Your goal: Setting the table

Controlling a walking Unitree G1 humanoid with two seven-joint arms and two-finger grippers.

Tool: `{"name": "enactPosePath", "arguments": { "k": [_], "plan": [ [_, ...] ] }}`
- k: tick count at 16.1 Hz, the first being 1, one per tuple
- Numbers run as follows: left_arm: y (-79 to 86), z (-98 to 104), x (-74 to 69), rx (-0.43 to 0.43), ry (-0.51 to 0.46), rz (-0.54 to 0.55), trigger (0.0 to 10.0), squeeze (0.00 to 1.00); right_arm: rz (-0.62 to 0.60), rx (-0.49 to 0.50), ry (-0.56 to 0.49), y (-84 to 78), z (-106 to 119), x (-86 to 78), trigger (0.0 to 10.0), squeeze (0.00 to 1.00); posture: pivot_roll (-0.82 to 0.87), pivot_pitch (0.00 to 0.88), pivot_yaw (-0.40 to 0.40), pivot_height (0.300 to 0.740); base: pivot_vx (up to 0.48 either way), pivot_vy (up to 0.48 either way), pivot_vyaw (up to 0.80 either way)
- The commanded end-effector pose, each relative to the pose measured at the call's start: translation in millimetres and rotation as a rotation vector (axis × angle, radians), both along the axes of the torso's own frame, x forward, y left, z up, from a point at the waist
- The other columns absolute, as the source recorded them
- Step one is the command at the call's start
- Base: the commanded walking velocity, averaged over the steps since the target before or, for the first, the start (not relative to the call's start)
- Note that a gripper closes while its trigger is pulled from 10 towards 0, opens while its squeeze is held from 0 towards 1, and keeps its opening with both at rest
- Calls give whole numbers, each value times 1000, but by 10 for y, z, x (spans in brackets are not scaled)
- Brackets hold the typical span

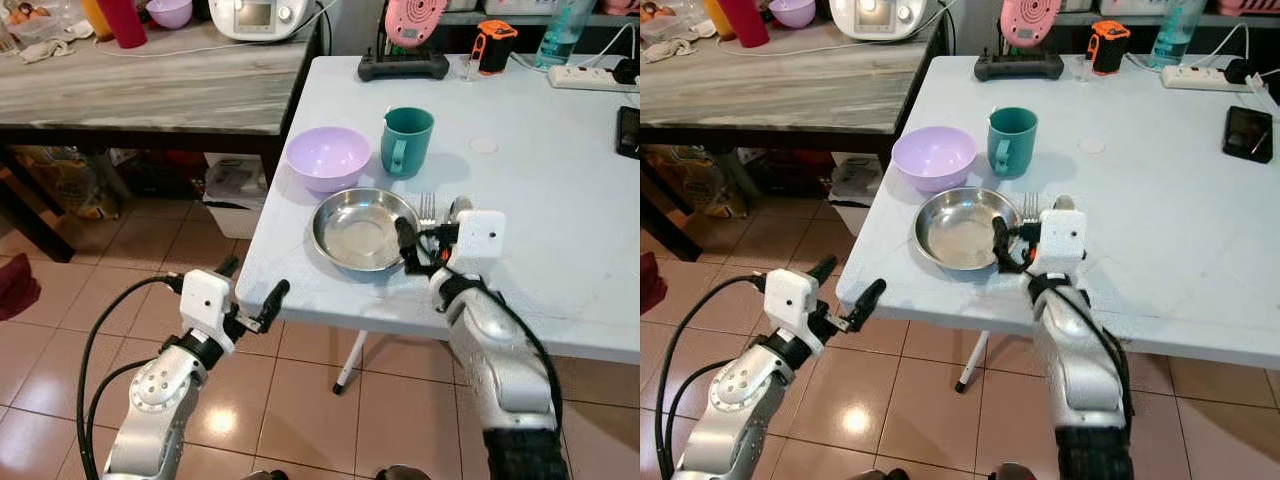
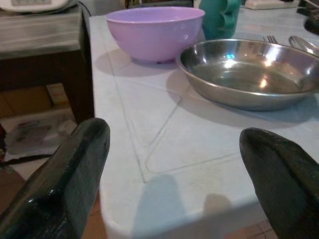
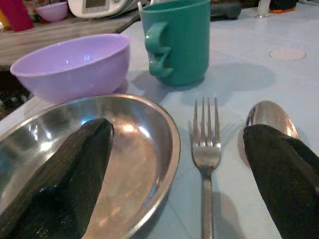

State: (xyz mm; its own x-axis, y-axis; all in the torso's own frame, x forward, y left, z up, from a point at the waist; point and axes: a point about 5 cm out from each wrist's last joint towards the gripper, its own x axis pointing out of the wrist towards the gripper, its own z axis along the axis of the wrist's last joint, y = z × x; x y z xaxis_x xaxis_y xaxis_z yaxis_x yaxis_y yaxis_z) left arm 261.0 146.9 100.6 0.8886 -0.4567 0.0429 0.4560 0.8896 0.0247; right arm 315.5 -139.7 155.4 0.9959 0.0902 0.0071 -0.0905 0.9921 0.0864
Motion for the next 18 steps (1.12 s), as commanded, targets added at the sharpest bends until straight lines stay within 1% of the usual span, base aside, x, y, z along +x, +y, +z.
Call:
{"name": "enactPosePath", "arguments": {
  "k": [1,4,6,8,10,13,18],
  "plan": [
    [9,-14,-30,14,-3,-11,10000,0,7,31,19,19,15,55,10000,0,-182,147,80,740,0,0,0],
    [-54,-4,-76,19,-14,-103,10000,0,16,77,55,48,61,204,10000,0,-177,148,78,740,0,0,0],
    [-34,1,-68,23,-13,-98,10000,0,14,104,82,72,58,264,10000,0,-175,150,77,740,0,0,0],
    [-24,3,-68,23,-14,-97,10000,0,39,123,108,115,51,308,10000,0,-173,151,81,740,0,0,0],
    [-38,2,-75,17,-11,-107,10000,0,37,115,125,127,25,336,10000,0,-173,153,82,740,0,0,0],
    [-59,-8,-88,12,-6,-143,10000,0,75,123,165,208,-21,374,10000,0,-174,155,84,740,0,0,0],
    [-52,-21,-80,7,-11,-146,10000,0,130,135,241,328,-163,379,10000,0,-168,155,81,740,0,0,0]
  ]
}}
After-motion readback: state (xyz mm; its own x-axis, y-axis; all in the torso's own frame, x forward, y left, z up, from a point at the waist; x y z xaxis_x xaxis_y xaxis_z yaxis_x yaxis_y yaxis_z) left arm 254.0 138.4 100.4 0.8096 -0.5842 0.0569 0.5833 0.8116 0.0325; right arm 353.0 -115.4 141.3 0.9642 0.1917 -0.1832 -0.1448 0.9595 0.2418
